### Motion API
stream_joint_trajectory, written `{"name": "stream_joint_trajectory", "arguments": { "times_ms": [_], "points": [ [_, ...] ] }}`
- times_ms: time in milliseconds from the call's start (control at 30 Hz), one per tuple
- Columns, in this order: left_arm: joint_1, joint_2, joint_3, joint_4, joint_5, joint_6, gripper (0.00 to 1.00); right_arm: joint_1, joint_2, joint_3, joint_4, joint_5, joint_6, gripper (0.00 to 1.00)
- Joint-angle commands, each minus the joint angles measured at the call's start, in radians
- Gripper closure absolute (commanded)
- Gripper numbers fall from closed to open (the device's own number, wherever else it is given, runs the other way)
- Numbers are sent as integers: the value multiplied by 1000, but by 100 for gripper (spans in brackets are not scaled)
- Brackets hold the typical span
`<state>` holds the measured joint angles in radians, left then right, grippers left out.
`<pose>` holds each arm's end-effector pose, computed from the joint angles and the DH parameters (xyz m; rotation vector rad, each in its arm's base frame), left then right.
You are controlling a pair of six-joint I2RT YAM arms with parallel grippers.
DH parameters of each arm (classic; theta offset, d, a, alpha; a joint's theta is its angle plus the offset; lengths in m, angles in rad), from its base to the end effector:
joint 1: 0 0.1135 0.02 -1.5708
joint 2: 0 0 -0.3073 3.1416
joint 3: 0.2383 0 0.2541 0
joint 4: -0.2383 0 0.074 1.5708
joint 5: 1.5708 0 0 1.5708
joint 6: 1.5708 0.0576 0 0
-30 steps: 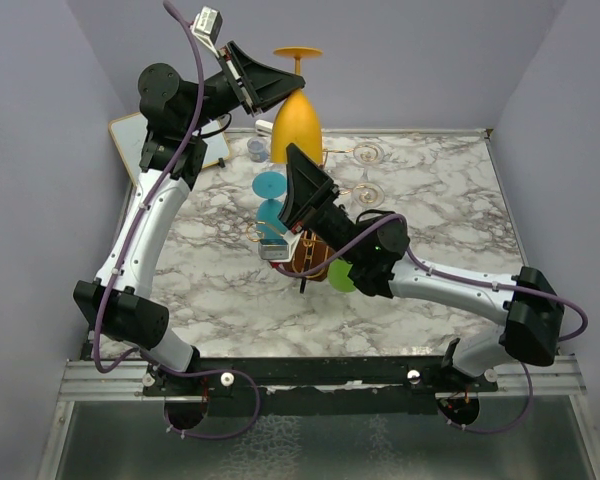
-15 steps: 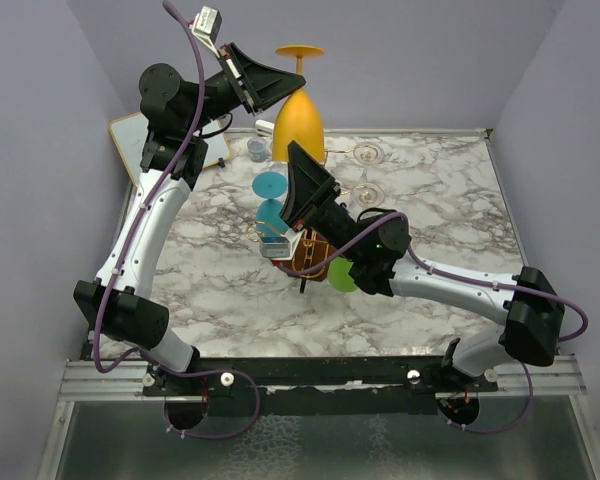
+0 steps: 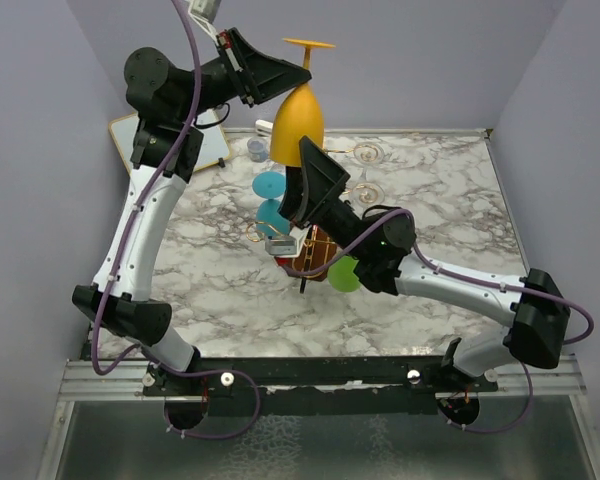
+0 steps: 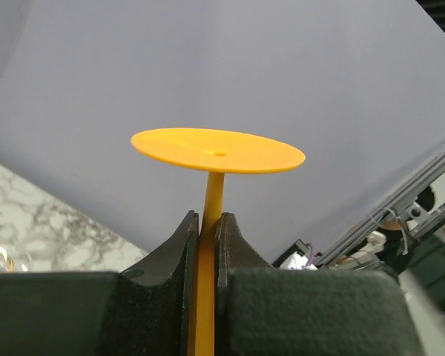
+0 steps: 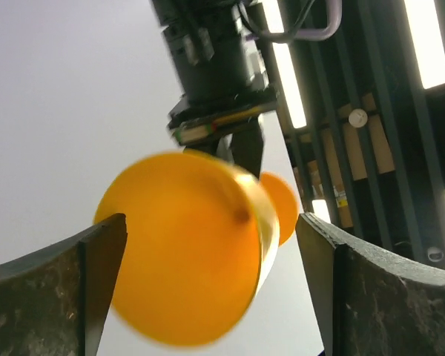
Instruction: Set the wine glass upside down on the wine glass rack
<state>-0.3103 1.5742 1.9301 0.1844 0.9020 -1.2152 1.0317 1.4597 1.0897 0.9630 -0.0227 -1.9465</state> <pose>0.2963 -0.1425 0.6195 0.3694 1.4168 -1.7472 0.1770 0.2984 0.4591 -1.0078 0.0609 -0.8277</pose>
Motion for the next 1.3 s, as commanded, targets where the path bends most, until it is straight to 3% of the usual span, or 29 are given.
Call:
{"name": "stream_joint_trajectory", "arguments": {
  "times_ms": [0, 233, 400, 533, 700, 833, 867, 1000, 1133, 1267],
  "points": [
    [-13, -6, 227, -94, 56, 160, 100, -20, -37, -31, -100, 13, 44, 1],
    [21, 43, 382, -276, -59, 423, 100, -20, -99, -63, -172, -10, 59, 1],
    [24, 31, 442, -423, -204, 739, 100, -19, -190, -105, -248, -30, 140, 1],
    [39, -43, 317, -489, -269, 890, 100, -20, -291, -126, -334, -51, 319, 1],
    [77, -172, 128, -553, -259, 1054, 100, -20, -397, -31, -539, -34, 686, 1],
    [138, -296, -57, -572, -242, 1149, 100, -20, -426, -41, -442, 127, 805, 1],
    [157, -327, -112, -567, -240, 1158, 100, -20, -428, -35, -398, 193, 860, 1],
    [220, -458, -275, -553, -206, 1143, 100, -23, -397, 119, -519, 452, 1051, 1],
    [247, -582, -365, -567, -139, 1077, 100, -31, -380, 165, -590, 564, 1149, 1],
    [249, -697, -512, -562, -48, 1038, 100, -105, -360, 249, -770, 599, 1400, 1]
  ]
}}
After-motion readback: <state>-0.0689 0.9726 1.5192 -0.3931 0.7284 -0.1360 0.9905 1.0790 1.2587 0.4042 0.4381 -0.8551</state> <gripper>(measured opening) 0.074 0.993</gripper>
